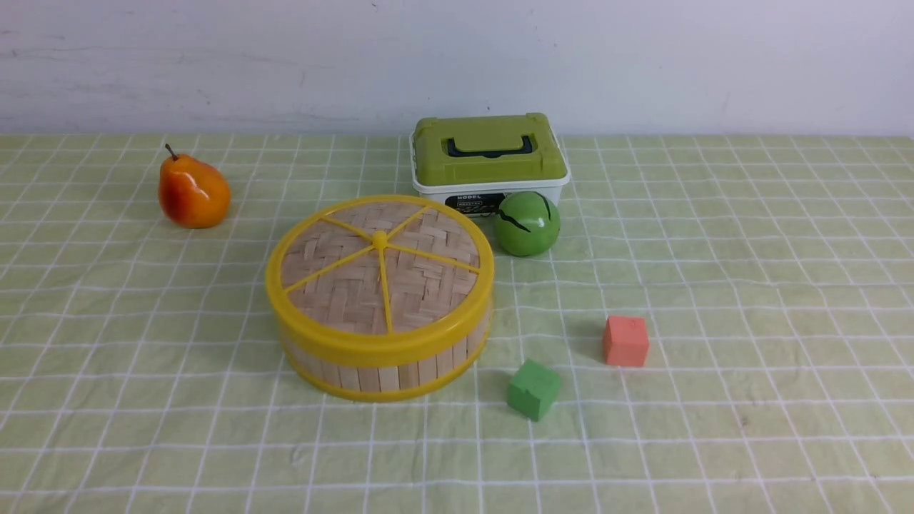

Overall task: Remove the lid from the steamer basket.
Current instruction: Use the left arm to lift the lid of the steamer

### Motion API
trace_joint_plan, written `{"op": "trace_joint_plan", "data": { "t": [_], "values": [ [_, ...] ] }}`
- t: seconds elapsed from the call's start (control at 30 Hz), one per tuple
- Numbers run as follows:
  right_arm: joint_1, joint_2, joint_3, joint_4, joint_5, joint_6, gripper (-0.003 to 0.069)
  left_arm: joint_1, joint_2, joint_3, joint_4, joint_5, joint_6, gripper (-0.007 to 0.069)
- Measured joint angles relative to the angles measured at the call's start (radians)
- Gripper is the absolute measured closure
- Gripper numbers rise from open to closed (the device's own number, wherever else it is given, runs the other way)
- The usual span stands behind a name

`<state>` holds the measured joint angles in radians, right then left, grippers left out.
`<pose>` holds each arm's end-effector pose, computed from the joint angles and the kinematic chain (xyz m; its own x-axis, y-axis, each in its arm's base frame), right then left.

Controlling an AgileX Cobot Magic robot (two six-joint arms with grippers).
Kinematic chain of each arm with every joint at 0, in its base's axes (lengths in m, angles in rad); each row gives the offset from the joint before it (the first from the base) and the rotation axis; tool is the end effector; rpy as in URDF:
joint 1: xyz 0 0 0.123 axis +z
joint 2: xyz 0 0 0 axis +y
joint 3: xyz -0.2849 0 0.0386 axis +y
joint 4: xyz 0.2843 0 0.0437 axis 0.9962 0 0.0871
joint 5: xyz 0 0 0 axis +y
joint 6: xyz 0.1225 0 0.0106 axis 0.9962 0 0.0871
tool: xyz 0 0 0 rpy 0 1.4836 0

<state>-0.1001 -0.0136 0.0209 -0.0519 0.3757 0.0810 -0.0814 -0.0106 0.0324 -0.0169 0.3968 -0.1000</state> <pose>0.1160 -0.0140 0.1635 -0.2856 0.0616 -0.9564 0.1274 0.9915 0.0258 0.1157 -0.0102 0.1560 -0.3322 -0.0886 -0.9390 0.0495 0.9926 -0.1112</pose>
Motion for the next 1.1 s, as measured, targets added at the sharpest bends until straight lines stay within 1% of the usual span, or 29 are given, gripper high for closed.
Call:
{"op": "trace_joint_plan", "data": {
  "t": [0.67,0.8,0.9,0.93,1.0,1.1],
  "values": [
    [0.0,0.0,0.0,0.0,0.0,0.0,0.0418,0.0,0.0,0.0,0.001,-0.017,0.0,0.0501],
    [0.0,0.0,0.0,0.0,0.0,0.0,0.0418,0.0,0.0,0.0,0.001,-0.095,0.0,0.0496],
    [0.0,0.0,0.0,0.0,0.0,0.0,0.0418,0.0,0.0,0.0,0.006,-0.248,0.0,0.0496],
    [0.0,0.0,0.0,0.0,0.0,0.0,0.0418,0.0,0.0,0.0,0.01,-0.277,0.0,0.0494],
    [0.0,0.0,0.0,0.0,0.0,0.0,0.0418,0.0,0.0,0.0,0.017,-0.397,0.0,0.0493],
    [0.0,0.0,0.0,0.0,0.0,0.0,0.0418,0.0,0.0,0.0,0.024,-0.501,0.0,0.0491]
  ]
}}
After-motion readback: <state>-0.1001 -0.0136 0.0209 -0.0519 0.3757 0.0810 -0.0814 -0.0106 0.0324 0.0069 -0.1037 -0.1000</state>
